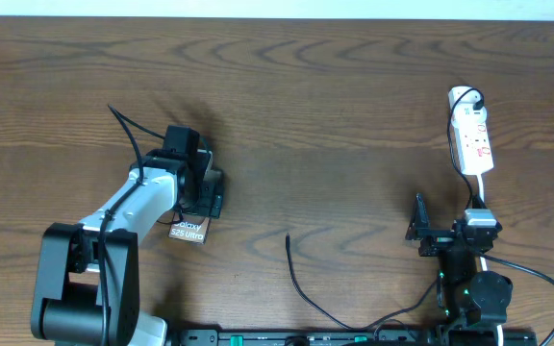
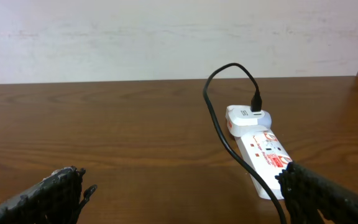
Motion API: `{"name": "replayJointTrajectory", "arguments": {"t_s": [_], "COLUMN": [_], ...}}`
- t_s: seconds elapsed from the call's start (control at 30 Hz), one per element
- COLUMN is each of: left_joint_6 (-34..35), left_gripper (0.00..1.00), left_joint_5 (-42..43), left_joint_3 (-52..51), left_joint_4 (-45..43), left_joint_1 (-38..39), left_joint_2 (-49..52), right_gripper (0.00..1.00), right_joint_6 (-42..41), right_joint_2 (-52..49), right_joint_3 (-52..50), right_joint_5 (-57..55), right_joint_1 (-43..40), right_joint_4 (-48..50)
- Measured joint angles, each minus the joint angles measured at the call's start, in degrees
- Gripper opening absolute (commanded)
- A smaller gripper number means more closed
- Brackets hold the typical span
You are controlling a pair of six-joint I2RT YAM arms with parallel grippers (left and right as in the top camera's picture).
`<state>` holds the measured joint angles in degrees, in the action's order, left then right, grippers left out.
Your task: Plug charger to phone and switch on socket
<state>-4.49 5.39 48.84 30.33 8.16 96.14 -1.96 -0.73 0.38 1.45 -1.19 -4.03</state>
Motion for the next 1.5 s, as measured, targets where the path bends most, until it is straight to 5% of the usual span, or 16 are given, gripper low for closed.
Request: {"name": "replayJointTrajectory", "arguments": {"t_s": [0.43,0.53,0.8,1.5], "left_joint_6": [0.0,0.0,0.0,0.2], "left_gripper": [0.72,0.61,0.08,0.07], "left_joint_5": [-0.7,-0.7,-0.7,0.2], "left_joint_3": [0.0,0.1,0.1,7.0], "left_joint_4": [0.0,0.0,0.0,8.0], "left_joint_1": [0.0,0.0,0.0,-0.1], "left_joint_2": [0.1,0.1,0.1,4.4], "right_gripper": [0.99,0.99,0.99,0.99], "right_joint_6": [0.0,0.0,0.0,0.0], "right_joint_2": [0.0,0.0,0.0,0.0], "right_joint_3": [0.0,0.0,0.0,0.0], "right_joint_5": [0.0,0.0,0.0,0.0], "right_joint_1": [0.0,0.0,0.0,0.0], "right_joint_4": [0.0,0.0,0.0,0.0]}}
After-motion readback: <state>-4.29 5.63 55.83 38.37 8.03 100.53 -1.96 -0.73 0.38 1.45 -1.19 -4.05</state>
